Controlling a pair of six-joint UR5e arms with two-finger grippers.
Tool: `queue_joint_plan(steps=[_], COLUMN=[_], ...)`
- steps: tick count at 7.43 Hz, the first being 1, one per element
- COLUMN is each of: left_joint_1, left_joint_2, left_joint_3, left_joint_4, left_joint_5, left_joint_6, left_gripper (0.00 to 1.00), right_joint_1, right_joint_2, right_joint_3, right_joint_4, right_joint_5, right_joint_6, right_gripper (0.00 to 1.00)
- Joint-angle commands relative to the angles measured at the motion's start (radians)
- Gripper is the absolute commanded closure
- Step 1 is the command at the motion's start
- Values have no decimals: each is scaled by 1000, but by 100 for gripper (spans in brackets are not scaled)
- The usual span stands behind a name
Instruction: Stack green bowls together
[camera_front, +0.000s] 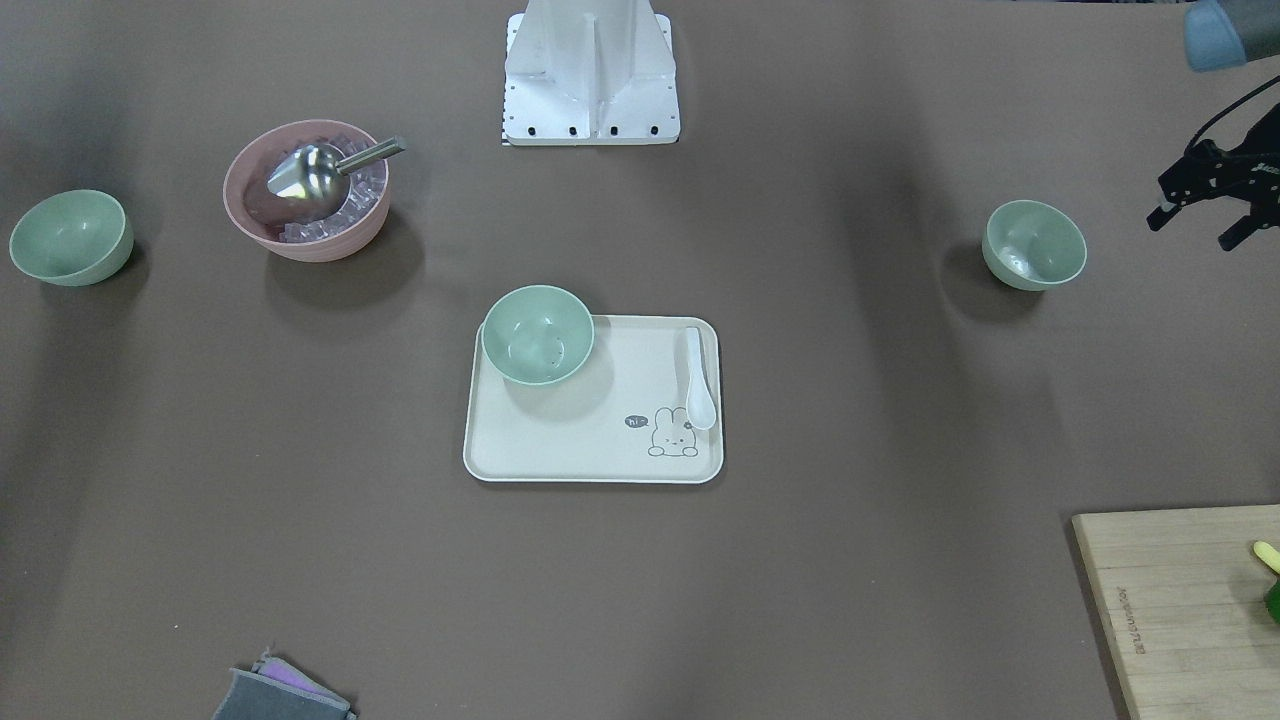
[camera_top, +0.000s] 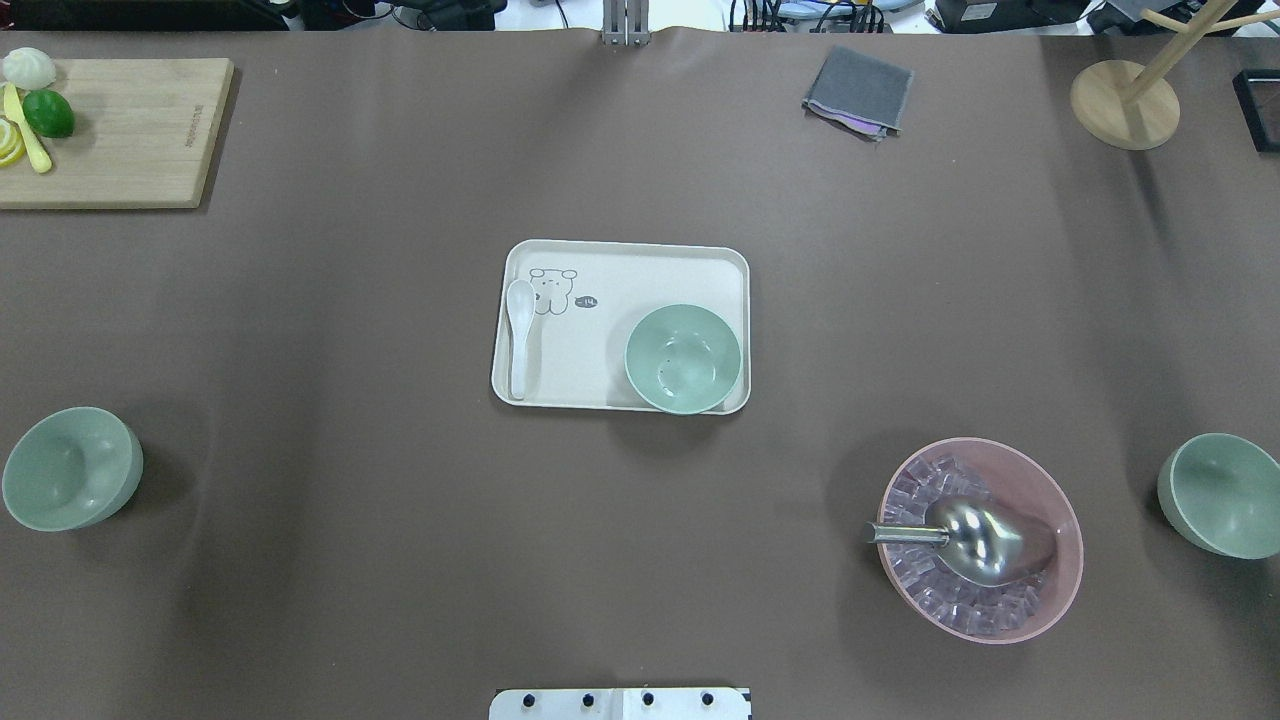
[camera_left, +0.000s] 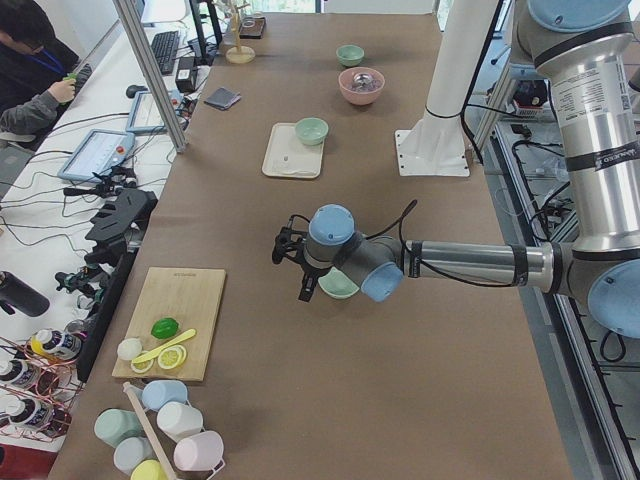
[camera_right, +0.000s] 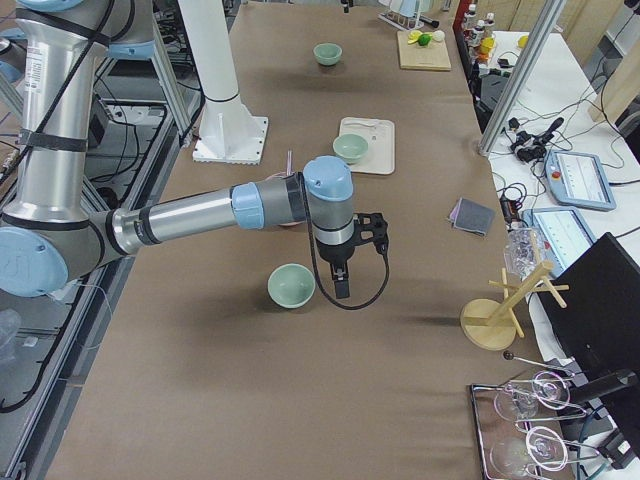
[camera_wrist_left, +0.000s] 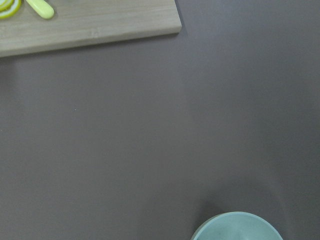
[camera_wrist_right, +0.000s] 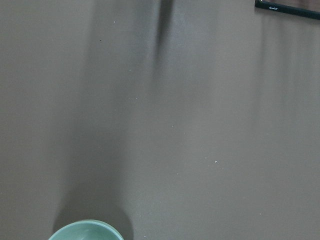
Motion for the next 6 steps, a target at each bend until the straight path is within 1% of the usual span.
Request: queue_joint_plan(steps=[1, 2, 4, 5, 6], left_joint_1=[110, 153, 200, 218, 234], left_joint_2=[9, 9, 9, 9, 11], left_joint_3=[70, 89, 91, 92, 92], left_joint_4=[-106, -132, -141, -149, -151], left_joint_5=[100, 128, 128, 130, 130], left_joint_6=[-40, -40, -36, -33, -31], left_gripper=[4, 10, 18, 28, 30], right_joint_1=[0, 0, 0, 0, 0], right_joint_2=[-7, -7, -8, -8, -8], right_joint_3=[0, 0, 0, 0, 0], right_joint_4=[1, 1, 0, 0, 1], right_joint_5=[0, 0, 2, 0, 0], right_joint_6=[0, -1, 0, 0, -1], right_gripper=[0, 0, 0, 0, 0])
